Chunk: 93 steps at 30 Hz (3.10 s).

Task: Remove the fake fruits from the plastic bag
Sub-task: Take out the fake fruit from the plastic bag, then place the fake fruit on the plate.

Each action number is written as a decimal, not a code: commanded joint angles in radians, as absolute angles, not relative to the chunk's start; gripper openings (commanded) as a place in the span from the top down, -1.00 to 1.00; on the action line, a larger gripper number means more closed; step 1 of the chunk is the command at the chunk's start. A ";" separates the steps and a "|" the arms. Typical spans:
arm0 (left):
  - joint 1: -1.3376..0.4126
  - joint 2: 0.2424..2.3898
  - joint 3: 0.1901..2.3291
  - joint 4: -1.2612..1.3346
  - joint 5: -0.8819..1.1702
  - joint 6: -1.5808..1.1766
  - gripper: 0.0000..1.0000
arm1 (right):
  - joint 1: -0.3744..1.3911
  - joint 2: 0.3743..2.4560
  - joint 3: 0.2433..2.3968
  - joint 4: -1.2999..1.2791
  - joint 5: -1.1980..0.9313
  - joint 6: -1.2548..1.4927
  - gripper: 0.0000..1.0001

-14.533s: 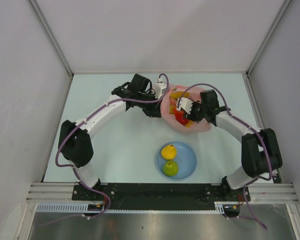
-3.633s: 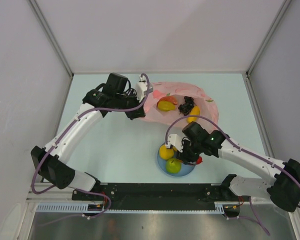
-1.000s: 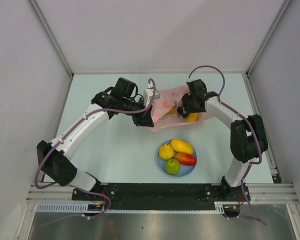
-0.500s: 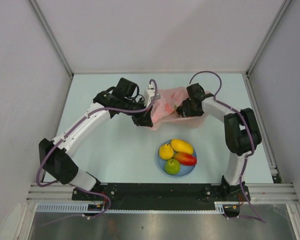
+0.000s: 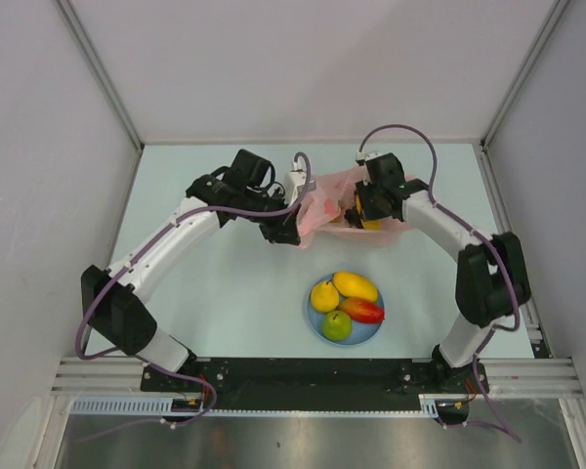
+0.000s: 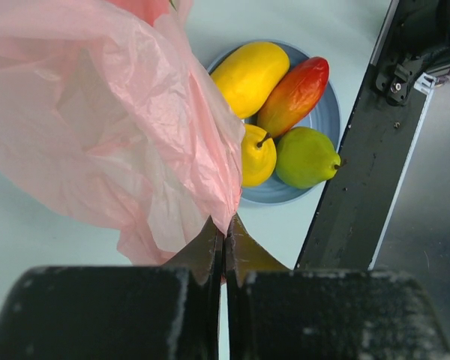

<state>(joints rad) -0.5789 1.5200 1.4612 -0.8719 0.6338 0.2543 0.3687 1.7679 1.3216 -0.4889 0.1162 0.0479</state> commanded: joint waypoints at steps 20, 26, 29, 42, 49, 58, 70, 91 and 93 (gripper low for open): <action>-0.586 1.514 1.548 -0.827 0.646 0.242 0.97 | 0.847 1.023 1.072 -0.961 -0.311 -0.564 0.89; -0.586 1.502 1.566 -0.838 0.634 0.261 0.96 | 1.043 1.023 0.942 -0.980 -0.244 -0.669 0.93; -0.586 1.497 1.565 -0.841 0.623 0.268 0.95 | 1.072 1.019 0.899 -0.992 -0.227 -0.795 0.95; -0.584 1.499 1.559 -0.847 0.614 0.267 0.96 | 1.149 0.960 0.716 -0.851 -0.138 -1.032 0.89; -0.586 1.508 1.554 -0.844 0.626 0.262 0.95 | 1.186 1.048 0.684 -0.724 -0.051 -0.960 0.81; -0.595 1.529 1.566 -0.838 0.649 0.249 0.94 | 1.203 1.062 0.683 -0.709 -0.012 -0.887 0.60; -0.611 1.516 1.551 -0.844 0.638 0.258 0.94 | 1.213 1.003 0.703 -0.770 0.026 -0.887 -0.40; -0.634 1.522 1.549 -0.847 0.621 0.270 0.94 | 1.183 0.988 0.724 -0.778 -0.135 -0.681 -0.02; -0.635 1.516 1.546 -0.848 0.615 0.275 0.95 | 1.149 1.008 0.721 -0.750 -0.136 -0.663 0.01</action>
<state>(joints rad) -0.6250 1.5364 1.5265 -0.8490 0.6125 0.2543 1.1923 0.9710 0.6979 -0.8036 -0.1173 -0.7338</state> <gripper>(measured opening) 0.030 0.509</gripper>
